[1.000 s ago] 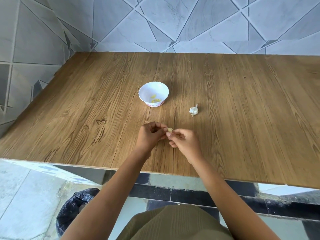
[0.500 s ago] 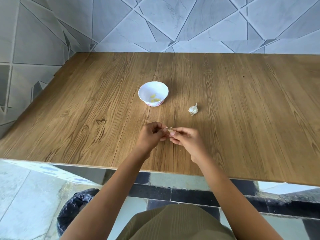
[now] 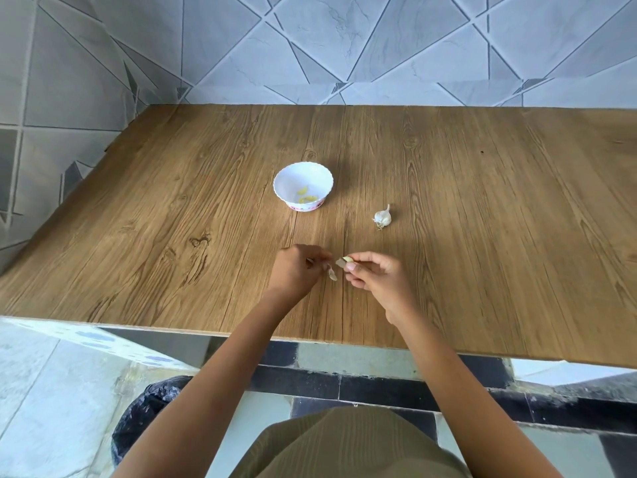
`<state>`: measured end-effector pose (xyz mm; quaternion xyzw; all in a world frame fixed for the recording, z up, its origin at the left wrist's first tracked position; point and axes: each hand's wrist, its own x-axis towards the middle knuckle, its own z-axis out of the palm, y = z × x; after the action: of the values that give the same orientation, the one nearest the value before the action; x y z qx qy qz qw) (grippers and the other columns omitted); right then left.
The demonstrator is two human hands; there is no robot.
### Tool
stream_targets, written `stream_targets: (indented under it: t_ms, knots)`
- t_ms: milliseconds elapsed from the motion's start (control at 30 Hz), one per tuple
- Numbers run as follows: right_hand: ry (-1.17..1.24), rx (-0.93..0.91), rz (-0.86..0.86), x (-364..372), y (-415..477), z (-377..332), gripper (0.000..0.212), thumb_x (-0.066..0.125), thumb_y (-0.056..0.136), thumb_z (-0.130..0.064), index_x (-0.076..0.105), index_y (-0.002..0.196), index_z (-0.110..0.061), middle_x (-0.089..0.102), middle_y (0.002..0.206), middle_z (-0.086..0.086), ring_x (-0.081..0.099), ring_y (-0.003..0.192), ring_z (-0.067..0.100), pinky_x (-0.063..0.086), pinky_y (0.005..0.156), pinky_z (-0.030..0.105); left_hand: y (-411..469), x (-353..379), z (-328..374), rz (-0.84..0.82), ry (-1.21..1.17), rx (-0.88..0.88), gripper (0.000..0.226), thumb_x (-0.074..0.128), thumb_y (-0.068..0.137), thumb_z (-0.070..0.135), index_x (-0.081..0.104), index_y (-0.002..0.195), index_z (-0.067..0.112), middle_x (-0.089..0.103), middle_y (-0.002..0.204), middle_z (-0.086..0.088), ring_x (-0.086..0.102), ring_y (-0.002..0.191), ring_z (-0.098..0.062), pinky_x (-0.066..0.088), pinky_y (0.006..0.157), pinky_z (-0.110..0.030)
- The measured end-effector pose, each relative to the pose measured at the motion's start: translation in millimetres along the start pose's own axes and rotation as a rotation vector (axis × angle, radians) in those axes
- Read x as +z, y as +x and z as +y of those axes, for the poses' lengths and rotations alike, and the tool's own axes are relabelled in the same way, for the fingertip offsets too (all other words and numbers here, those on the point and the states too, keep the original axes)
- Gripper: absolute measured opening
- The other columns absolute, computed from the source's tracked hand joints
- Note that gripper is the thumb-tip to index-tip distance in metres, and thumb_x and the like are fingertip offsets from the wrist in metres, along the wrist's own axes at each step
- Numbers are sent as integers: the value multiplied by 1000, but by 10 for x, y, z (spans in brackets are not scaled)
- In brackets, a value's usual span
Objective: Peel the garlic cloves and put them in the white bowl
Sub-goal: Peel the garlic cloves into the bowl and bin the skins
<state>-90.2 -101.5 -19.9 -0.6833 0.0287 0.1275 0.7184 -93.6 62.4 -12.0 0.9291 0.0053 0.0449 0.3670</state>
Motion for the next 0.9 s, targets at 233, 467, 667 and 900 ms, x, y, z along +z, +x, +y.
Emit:
stream_targets:
  t_ms: [233,467,667,900]
  knots:
    - [-66,-29,54,-30,15,33,13,65,86,-5,68,98,-9,68,82,1,65,65,1,53,62,15,-2,2,40,80,18,1,31,55,78,2,60,64,28,67,69,6,63,66,-14,56,63,-39]
    - [-133,-97,43,7,37,31,12,67,85,-6,69,90,-17,69,76,-2,63,65,2,54,66,17,16,-65,73,26,-86,19,8,65,86,17,73,87,15,72,84,6,64,71,-2,54,71,-21]
    - [-237,-214,10,166,87,27,18,71,81,-4,68,95,-14,69,84,-1,67,79,12,56,75,27,7,-221,96,-73,-350,-52,14,69,82,4,74,86,17,72,75,-2,66,66,-11,57,70,-27]
    - [-629,-387,96,92,61,121,29,65,89,-23,64,116,-14,68,104,-7,62,83,8,53,80,26,128,-362,-167,153,-284,-223,7,68,81,6,73,80,11,70,69,-7,66,65,-23,55,66,-35]
